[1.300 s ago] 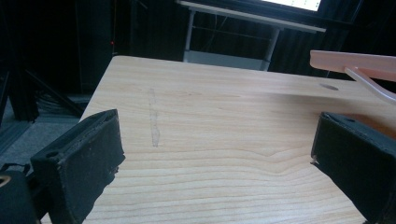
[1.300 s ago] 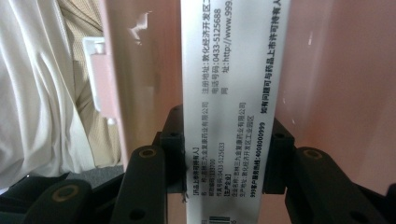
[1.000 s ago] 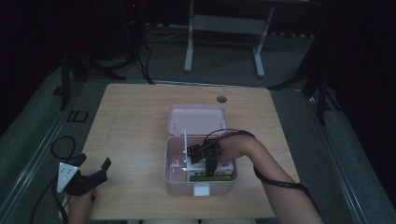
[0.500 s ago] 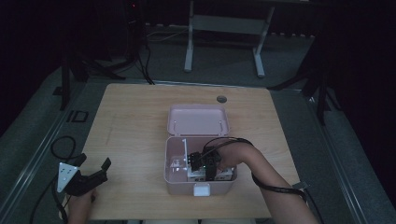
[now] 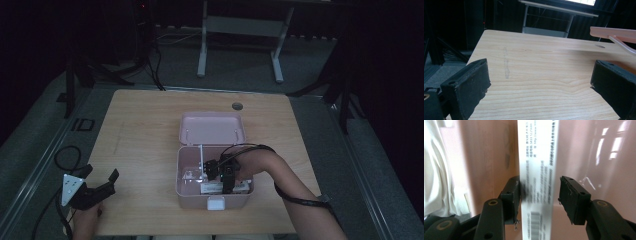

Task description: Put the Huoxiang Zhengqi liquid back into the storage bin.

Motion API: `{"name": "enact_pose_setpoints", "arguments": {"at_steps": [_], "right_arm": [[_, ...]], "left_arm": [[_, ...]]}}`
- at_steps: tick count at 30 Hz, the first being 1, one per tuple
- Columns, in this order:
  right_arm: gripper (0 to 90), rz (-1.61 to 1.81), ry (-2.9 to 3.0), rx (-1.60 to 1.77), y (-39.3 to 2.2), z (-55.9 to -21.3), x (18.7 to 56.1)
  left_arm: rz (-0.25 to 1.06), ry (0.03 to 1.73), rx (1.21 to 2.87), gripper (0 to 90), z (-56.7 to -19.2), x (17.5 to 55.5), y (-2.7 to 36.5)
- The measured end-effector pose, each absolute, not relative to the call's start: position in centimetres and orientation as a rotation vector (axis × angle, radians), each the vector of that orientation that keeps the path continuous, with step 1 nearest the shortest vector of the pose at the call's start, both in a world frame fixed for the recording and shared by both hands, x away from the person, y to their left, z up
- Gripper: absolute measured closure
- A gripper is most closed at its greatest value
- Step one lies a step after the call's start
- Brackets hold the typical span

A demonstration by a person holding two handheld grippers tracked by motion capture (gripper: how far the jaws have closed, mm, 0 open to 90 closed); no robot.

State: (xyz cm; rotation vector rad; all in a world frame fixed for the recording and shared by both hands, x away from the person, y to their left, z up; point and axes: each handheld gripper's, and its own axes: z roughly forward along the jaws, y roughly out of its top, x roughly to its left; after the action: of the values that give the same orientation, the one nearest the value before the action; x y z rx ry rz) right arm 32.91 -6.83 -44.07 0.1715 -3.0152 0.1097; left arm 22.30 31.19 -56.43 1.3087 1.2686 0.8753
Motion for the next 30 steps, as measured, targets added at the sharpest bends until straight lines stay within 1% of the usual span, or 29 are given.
{"name": "enact_pose_setpoints", "arguments": {"at_steps": [4,5,7,11,14,18,22,25,30], "right_arm": [[47.6,0.052,-3.036,0.137,-7.3,-42.3,33.2],[45.6,0.035,-3.045,0.132,-7.5,-41.8,33.2],[44.8,-0.01,-3.046,0.118,-7.8,-41.0,33.4],[39.6,-0.094,-3.075,0.081,-8.8,-39.3,33.7],[37.5,-0.145,-3.093,0.032,-9.9,-38.1,34.0],[33.3,-0.221,-3.104,-0.03,-11.3,-37.1,34.4],[25.7,-0.312,-3.112,-0.107,-13.2,-36.3,35.0],[15.1,-0.385,-3.108,-0.161,-14.6,-36.0,35.5],[13.8,-0.462,-3.167,-0.207,-16.5,-36.0,36.0]], "left_arm": [[0.876,1.268,1.31,2.2,-56.4,22.3,31.2],[0.877,1.268,1.309,2.2,-56.4,22.3,31.2],[0.873,1.27,1.305,2.2,-56.4,22.3,31.2],[0.874,1.27,1.307,2.2,-56.4,22.3,31.2],[0.875,1.27,1.309,2.2,-56.4,22.3,31.2],[0.875,1.27,1.31,2.2,-56.4,22.3,31.2],[0.876,1.271,1.31,2.2,-56.4,22.3,31.2],[0.879,1.27,1.311,2.2,-56.4,22.3,31.2],[0.881,1.27,1.312,2.2,-56.4,22.3,31.1]]}}
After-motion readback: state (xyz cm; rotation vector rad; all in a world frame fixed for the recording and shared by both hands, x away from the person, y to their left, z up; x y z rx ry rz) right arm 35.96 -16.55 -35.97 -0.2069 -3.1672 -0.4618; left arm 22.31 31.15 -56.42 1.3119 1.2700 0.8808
